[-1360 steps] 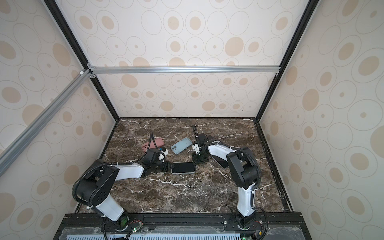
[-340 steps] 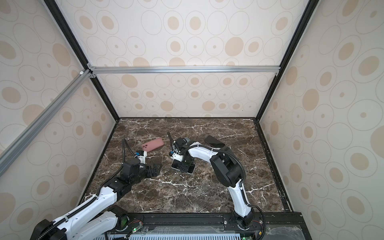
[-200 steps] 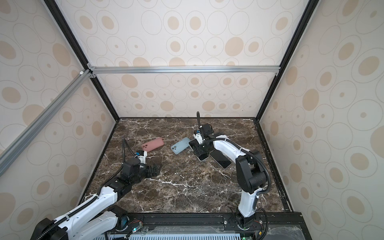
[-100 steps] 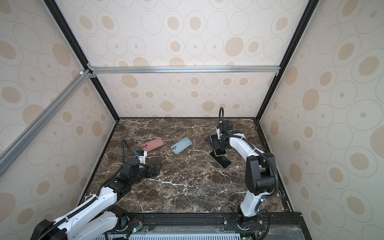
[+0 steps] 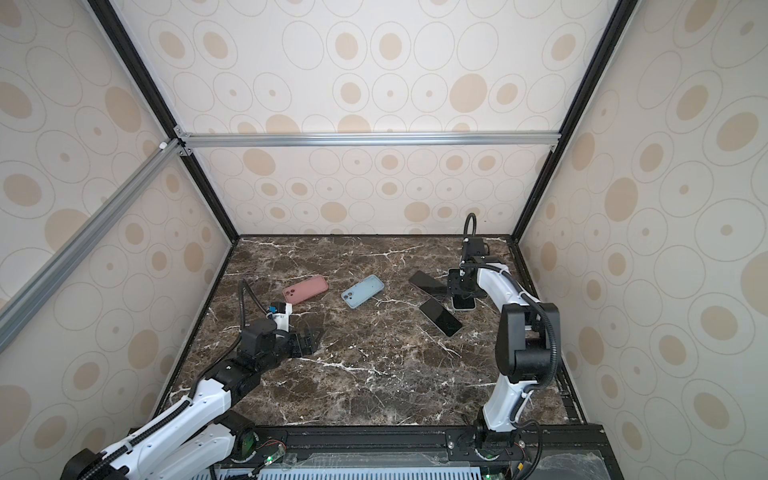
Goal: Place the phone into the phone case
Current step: 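Carry the cased phone with the right gripper toward the other phones farther away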
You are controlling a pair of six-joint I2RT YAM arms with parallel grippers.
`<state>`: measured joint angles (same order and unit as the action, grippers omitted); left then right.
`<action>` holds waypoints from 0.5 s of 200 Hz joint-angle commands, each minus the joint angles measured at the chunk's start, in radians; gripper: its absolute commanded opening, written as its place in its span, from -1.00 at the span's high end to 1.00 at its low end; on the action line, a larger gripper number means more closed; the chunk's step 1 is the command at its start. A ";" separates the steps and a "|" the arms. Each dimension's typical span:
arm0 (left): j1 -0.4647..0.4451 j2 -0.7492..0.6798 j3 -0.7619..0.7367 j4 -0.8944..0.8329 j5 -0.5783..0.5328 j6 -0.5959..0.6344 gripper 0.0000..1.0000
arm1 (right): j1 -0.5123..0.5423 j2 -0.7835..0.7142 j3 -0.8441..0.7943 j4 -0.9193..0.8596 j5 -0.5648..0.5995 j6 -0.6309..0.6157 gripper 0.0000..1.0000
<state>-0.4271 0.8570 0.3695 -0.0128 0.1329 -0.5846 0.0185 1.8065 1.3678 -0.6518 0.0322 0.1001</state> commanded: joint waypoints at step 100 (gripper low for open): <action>0.009 0.000 -0.001 0.013 -0.015 0.008 -0.98 | -0.141 0.195 0.139 -0.062 -0.013 -0.031 0.78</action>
<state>-0.4267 0.8570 0.3649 -0.0124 0.1314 -0.5835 -0.1078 1.9774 1.4761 -0.6933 0.0364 0.0723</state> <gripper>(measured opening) 0.990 0.748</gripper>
